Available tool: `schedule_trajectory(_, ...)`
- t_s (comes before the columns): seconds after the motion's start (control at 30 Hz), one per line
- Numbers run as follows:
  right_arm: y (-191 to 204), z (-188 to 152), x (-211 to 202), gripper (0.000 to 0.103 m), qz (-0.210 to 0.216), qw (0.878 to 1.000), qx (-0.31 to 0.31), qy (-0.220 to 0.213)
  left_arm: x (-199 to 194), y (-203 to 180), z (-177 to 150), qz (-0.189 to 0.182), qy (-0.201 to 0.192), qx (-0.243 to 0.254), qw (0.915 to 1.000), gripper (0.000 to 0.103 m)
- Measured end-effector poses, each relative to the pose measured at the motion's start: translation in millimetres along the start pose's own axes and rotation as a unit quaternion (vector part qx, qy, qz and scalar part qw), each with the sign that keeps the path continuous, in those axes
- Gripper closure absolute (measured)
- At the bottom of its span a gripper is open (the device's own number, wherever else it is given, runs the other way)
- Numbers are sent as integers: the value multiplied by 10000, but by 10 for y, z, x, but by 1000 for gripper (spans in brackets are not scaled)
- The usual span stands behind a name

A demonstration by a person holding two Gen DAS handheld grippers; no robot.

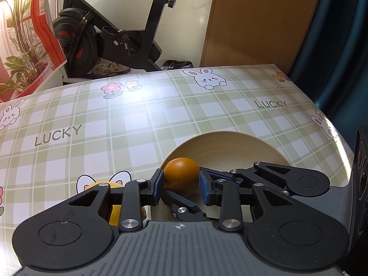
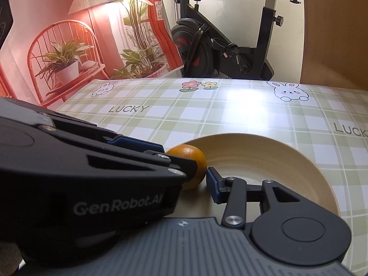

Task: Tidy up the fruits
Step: 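Open the left tool to drop the tangerine onto the plate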

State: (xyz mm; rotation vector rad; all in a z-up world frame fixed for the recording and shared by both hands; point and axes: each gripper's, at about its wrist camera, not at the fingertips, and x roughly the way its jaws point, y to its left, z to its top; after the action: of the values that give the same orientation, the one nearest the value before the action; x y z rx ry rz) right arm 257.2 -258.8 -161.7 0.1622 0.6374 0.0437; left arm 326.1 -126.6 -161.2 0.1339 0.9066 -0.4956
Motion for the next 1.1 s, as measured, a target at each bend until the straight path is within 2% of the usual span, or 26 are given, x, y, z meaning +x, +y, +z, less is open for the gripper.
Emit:
schedule_trajectory(0.1, 19, 30, -25, 56, -96, 9999, -68, -83, -26, 39, 22, -76, -36, -115, 9999, 64)
schedule_trajectory(0.23, 33, 42, -105, 44, -98, 9996, -163, -211, -125, 93, 10, -79, -181, -229, 9995, 62)
schedule_trajectory(0.47, 23, 18, -313, 44, -113, 9993, -182, -301, -475, 153, -58, -155, -446, -349, 9983, 62)
schedule_trajectory(0.57, 26, -58, -509, 44, -47, 9989, -10, -464, -664, 163, -141, -209, -539, -322, 9978, 62)
schedule_trajectory(0.7, -3, -268, -815, 44, 111, 9970, 347, -689, -931, 203, -334, -222, -604, -376, 9972, 62)
schedule_trajectory(0.9, 120, -543, -1066, 44, 62, 9970, 273, -715, -1252, 119, -699, 63, -783, -203, 9967, 62)
schedule_trajectory(1.1, 319, -796, -1226, 44, 127, 9984, 59, -552, -1455, 39, -1109, 171, -903, -361, 9951, 62)
